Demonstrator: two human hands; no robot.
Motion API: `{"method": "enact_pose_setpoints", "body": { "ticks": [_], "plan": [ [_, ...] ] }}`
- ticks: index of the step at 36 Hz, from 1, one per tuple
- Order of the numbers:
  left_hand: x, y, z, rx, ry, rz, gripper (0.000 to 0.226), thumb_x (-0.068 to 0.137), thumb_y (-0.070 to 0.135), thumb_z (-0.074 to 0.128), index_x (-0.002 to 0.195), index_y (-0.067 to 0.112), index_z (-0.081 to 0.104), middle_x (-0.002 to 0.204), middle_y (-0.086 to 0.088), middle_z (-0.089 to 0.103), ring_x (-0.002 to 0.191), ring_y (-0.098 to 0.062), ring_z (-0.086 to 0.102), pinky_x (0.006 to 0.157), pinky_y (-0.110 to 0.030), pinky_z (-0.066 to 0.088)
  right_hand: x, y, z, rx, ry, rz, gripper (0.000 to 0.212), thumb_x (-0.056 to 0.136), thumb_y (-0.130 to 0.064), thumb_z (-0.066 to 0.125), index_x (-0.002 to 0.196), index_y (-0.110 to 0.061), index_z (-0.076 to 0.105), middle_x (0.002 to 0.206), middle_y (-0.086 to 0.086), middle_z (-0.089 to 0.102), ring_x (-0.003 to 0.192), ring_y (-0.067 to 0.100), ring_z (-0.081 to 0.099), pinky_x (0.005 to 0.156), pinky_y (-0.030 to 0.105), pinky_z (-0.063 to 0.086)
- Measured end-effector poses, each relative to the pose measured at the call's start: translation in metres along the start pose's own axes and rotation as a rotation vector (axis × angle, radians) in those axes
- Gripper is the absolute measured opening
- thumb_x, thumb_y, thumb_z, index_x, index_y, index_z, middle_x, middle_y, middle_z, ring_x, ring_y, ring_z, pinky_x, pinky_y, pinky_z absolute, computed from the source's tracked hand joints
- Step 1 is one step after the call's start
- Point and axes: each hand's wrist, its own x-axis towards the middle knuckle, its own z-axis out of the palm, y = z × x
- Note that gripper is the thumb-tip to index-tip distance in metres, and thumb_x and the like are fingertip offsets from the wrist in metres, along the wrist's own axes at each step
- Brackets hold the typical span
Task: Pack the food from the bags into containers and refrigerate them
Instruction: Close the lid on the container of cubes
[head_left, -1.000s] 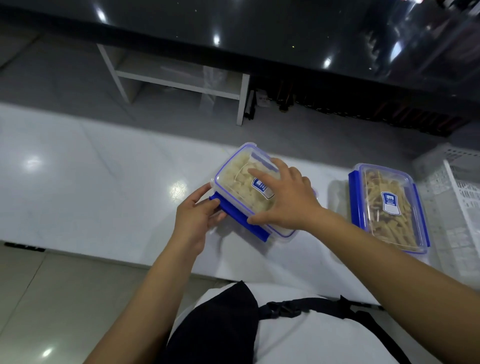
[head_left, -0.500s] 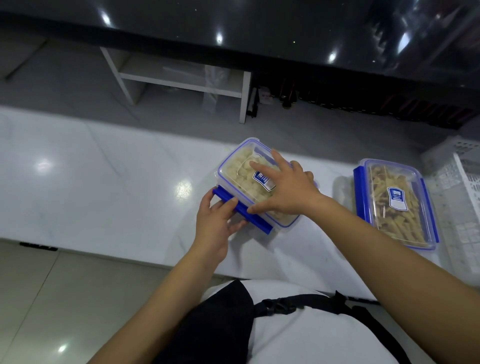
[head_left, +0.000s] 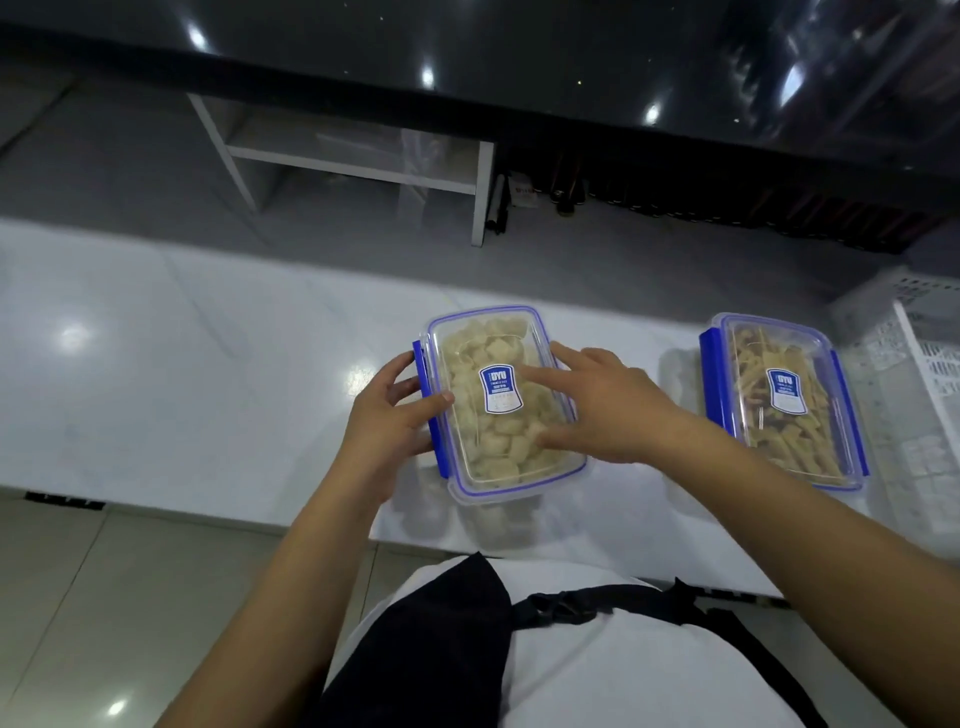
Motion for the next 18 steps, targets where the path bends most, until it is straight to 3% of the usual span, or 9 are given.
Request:
{"method": "enact_pose_setpoints", "body": {
  "ticks": [2, 7, 10, 12, 15, 18],
  "plan": [
    [-0.001, 0.000, 0.002, 0.018, 0.001, -0.001, 0.064, 0.086, 0.008, 0.078, 0.140, 0.030, 0.054, 0.128, -0.004, 0.067, 0.105, -0.024, 0.072, 0.069, -0.044, 0.064, 0.003, 0.008, -0.003, -0.016, -0.041, -0.022, 0.083, 0.084, -0.061, 0.066, 0.150, -0.060, 0.015, 0.168, -0.011, 0.005, 0.151, 0.023, 0.017, 0.112, 0.049, 0.032],
    [0.000, 0.001, 0.005, 0.033, 0.000, -0.011, 0.067, 0.084, 0.007, 0.080, 0.140, 0.034, 0.054, 0.127, -0.003, 0.065, 0.101, -0.020, 0.072, 0.060, -0.035, 0.061, 0.005, 0.035, 0.000, 0.076, -0.121, -0.067, 0.084, 0.085, -0.067, 0.060, 0.145, -0.067, 0.001, 0.165, -0.021, -0.009, 0.155, 0.018, 0.000, 0.120, 0.051, 0.020],
    [0.001, 0.000, 0.006, 0.048, 0.009, -0.003, 0.068, 0.085, 0.006, 0.080, 0.141, 0.034, 0.053, 0.125, -0.002, 0.066, 0.094, -0.017, 0.074, 0.060, -0.036, 0.061, 0.004, 0.039, 0.007, -0.041, -0.072, -0.105, 0.084, 0.085, -0.076, 0.047, 0.146, -0.064, -0.009, 0.161, -0.021, -0.023, 0.153, 0.018, -0.018, 0.122, 0.053, 0.002],
    [0.000, -0.001, 0.007, 0.071, 0.017, 0.019, 0.068, 0.086, 0.004, 0.078, 0.142, 0.033, 0.054, 0.123, -0.001, 0.066, 0.089, -0.014, 0.075, 0.060, -0.038, 0.062, 0.005, 0.038, 0.005, -0.185, -0.007, -0.152, 0.089, 0.083, -0.080, 0.044, 0.152, -0.055, -0.005, 0.156, -0.022, -0.029, 0.151, 0.017, -0.024, 0.122, 0.054, -0.004],
    [0.001, -0.001, 0.009, 0.115, 0.020, 0.038, 0.064, 0.088, 0.002, 0.075, 0.140, 0.034, 0.057, 0.117, 0.000, 0.068, 0.088, -0.015, 0.074, 0.060, -0.038, 0.062, 0.012, 0.033, -0.003, -0.295, -0.033, -0.220, 0.100, 0.080, -0.080, 0.051, 0.157, -0.042, 0.001, 0.164, -0.021, -0.015, 0.151, 0.014, -0.021, 0.119, 0.052, -0.010],
    [0.004, 0.002, 0.008, 0.175, 0.007, 0.052, 0.055, 0.088, 0.001, 0.073, 0.119, 0.045, 0.065, 0.109, 0.002, 0.069, 0.088, -0.016, 0.072, 0.056, -0.036, 0.061, 0.018, 0.033, -0.006, -0.270, -0.114, -0.225, 0.102, 0.081, -0.077, 0.054, 0.158, -0.040, -0.003, 0.164, -0.023, -0.012, 0.152, 0.011, -0.018, 0.119, 0.051, -0.012]
  ]
}}
